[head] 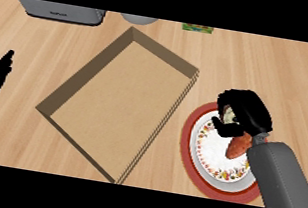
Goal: Pick the cupcake from the plate and place it in the cardboard box
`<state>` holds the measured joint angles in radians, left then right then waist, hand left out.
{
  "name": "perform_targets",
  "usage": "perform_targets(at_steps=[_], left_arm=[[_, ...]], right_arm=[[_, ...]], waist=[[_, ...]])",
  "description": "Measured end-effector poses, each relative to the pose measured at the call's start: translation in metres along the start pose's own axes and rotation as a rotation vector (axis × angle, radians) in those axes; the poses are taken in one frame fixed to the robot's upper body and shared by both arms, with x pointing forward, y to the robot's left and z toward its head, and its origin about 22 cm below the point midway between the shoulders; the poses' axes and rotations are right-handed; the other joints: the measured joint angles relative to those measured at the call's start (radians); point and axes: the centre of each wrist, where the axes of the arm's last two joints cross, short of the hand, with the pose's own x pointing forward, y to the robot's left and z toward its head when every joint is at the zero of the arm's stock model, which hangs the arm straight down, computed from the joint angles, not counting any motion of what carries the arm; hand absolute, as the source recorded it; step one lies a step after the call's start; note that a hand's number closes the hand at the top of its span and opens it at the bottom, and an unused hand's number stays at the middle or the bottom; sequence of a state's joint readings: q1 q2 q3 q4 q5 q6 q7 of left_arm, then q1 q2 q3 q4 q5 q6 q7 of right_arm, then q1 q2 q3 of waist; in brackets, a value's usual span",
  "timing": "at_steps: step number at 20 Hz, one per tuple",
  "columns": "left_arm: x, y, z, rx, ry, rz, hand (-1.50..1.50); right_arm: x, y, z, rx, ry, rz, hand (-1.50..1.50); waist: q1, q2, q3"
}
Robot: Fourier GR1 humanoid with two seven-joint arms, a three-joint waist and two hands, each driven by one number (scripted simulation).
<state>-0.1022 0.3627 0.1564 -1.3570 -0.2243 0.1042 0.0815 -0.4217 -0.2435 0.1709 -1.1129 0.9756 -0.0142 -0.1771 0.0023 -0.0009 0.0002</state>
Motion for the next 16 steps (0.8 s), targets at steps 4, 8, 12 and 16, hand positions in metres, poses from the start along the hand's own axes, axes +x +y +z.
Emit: perform_targets(at_steps=[4, 8, 12, 16], left_arm=[[-0.005, 0.003, 0.000, 0.004, 0.006, -0.001, 0.00], [-0.006, 0.005, 0.001, 0.006, 0.004, 0.000, 0.00], [-0.003, 0.004, 0.000, 0.006, 0.003, 0.000, 0.00], [-0.005, 0.001, 0.002, 0.003, 0.004, 0.000, 0.00]], right_arm=[[-0.008, -0.025, 0.006, -0.007, -0.002, 0.076, 1.50], [-0.003, -0.060, 0.007, -0.102, -0.036, 0.085, 1.50], [0.017, -0.086, 0.006, -0.231, -0.148, 0.067, 1.50], [0.046, -0.102, 0.005, -0.278, -0.239, 0.030, 1.50]], waist=[[-0.003, 0.000, 0.000], [-0.006, -0.002, 0.000], [-0.006, -0.002, 0.000], [-0.004, -0.002, 0.000]])
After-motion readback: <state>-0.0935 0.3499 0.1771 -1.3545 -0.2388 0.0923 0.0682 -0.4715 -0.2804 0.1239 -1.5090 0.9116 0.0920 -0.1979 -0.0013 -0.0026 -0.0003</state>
